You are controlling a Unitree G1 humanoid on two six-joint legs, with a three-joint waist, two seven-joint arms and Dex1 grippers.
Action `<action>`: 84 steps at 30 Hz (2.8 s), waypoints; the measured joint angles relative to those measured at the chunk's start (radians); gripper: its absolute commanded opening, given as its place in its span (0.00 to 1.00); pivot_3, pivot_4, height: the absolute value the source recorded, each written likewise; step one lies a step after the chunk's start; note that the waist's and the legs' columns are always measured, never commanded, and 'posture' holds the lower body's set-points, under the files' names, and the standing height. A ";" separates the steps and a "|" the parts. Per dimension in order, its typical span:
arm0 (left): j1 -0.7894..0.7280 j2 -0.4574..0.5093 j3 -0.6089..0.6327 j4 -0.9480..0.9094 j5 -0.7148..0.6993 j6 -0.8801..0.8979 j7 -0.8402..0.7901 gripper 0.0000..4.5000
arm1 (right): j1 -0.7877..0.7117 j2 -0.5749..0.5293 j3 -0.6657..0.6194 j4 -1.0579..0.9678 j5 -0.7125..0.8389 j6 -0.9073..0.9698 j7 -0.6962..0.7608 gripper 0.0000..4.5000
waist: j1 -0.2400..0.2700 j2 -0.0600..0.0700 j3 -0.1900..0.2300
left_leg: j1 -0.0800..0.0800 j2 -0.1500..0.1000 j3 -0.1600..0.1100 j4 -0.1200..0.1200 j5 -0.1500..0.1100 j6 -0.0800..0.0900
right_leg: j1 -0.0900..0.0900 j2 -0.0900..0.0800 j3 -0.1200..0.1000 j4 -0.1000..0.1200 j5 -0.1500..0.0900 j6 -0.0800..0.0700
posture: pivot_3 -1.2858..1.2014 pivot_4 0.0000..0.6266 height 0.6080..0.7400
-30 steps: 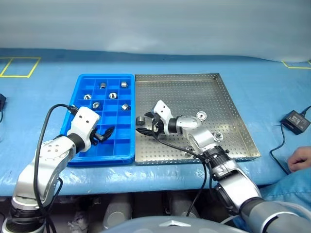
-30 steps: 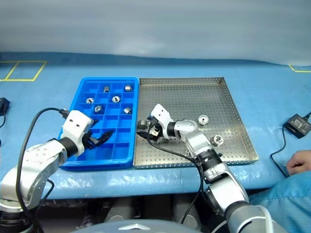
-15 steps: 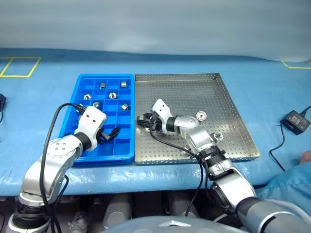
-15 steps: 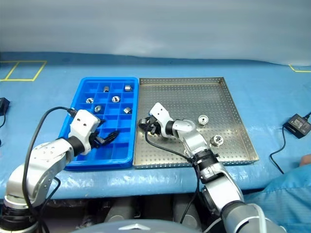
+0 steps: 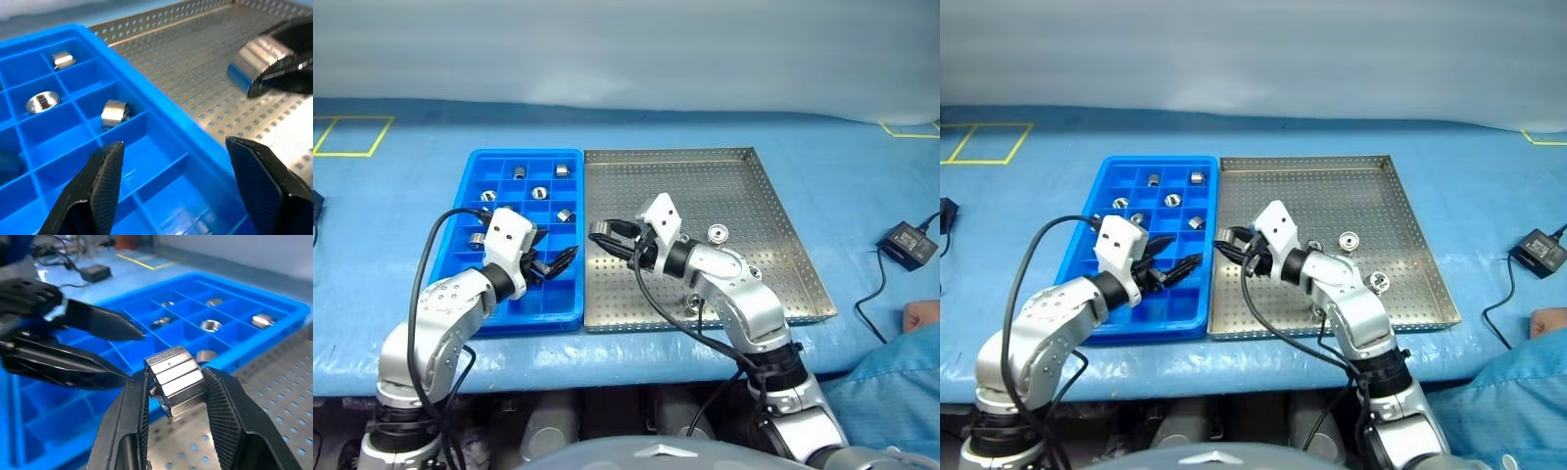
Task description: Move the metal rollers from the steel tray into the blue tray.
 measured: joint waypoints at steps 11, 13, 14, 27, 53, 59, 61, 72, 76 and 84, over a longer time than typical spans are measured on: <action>0.073 0.022 0.192 -0.058 0.120 0.022 0.248 0.81 | -0.134 0.053 0.157 0.157 -0.075 0.009 -0.036 0.29 | 0.006 0.000 0.000 | 0.002 0.003 0.000 0.000 0.002 -0.002 | 0.000 0.004 0.000 0.000 0.001 -0.002 | 0.57 0.24 1.00; 0.105 0.037 0.201 -0.080 0.138 0.036 0.265 0.81 | -0.177 0.080 0.188 0.232 -0.102 -0.018 -0.037 0.29 | 0.012 0.000 0.000 | 0.001 0.002 0.000 -0.001 0.002 -0.002 | 0.000 0.003 0.000 0.000 0.001 -0.002 | 0.58 0.24 1.00; 0.121 0.043 0.202 -0.086 0.143 0.047 0.271 0.81 | -0.199 0.098 0.197 0.275 -0.112 -0.034 -0.037 0.29 | 0.016 0.000 0.000 | 0.001 0.002 0.001 -0.001 0.002 -0.002 | -0.001 0.003 0.000 0.000 0.001 -0.002 | 0.58 0.24 1.00; 0.210 0.048 0.159 -0.136 0.176 0.088 0.282 0.81 | -0.429 0.278 0.129 0.828 -0.159 -0.364 -0.055 0.29 | 0.050 0.000 0.000 | 0.001 0.002 -0.001 -0.003 0.003 -0.003 | -0.001 0.001 -0.003 0.000 0.001 -0.003 | 0.60 0.24 1.00; -0.259 -0.101 -0.308 0.201 0.100 -0.086 0.020 0.81 | 0.109 -0.227 -0.101 -0.326 -0.089 0.085 -0.083 0.59 | -0.014 0.002 0.000 | -0.001 -0.001 -0.014 -0.008 0.006 -0.008 | 0.001 0.004 -0.015 -0.002 -0.002 -0.009 | 0.47 0.24 1.00; -0.365 -0.134 -0.435 0.480 0.213 -0.190 -0.010 0.81 | 0.213 -0.277 -0.085 -0.408 -0.081 0.155 -0.110 0.59 | -0.049 0.002 0.000 | -0.002 -0.001 -0.015 -0.004 0.007 -0.008 | 0.003 0.006 -0.014 -0.002 -0.003 -0.006 | 0.44 0.24 1.00; -0.399 -0.165 -0.445 0.583 0.260 -0.224 0.018 0.81 | 0.256 -0.298 -0.064 -0.431 -0.077 0.174 -0.107 0.59 | -0.056 0.002 0.000 | -0.002 -0.001 -0.014 -0.003 0.006 -0.008 | 0.002 0.006 -0.012 -0.002 -0.004 -0.002 | 0.44 0.24 1.00; -0.491 -0.291 -0.438 0.859 0.298 -0.330 -0.017 0.81 | 0.283 -0.312 -0.011 -0.474 -0.065 0.202 -0.150 0.59 | -0.080 0.002 0.000 | -0.002 -0.002 -0.012 -0.001 0.006 -0.005 | 0.002 0.006 -0.003 -0.002 -0.002 0.004 | 0.43 0.24 1.00; -0.492 -0.290 -0.433 0.864 0.301 -0.335 -0.030 0.81 | 0.283 -0.312 -0.009 -0.474 -0.066 0.201 -0.168 0.59 | -0.085 0.002 0.000 | -0.002 -0.002 -0.011 -0.001 0.006 -0.005 | 0.002 0.006 -0.003 -0.002 -0.002 0.005 | 0.43 0.24 1.00; -0.488 -0.269 -0.419 0.864 0.318 -0.332 -0.043 0.81 | 0.282 -0.312 0.007 -0.453 -0.071 0.189 -0.182 0.59 | -0.093 0.002 0.000 | -0.002 -0.002 -0.011 -0.001 0.006 -0.005 | 0.002 0.006 -0.002 -0.002 -0.002 0.005 | 0.44 0.24 1.00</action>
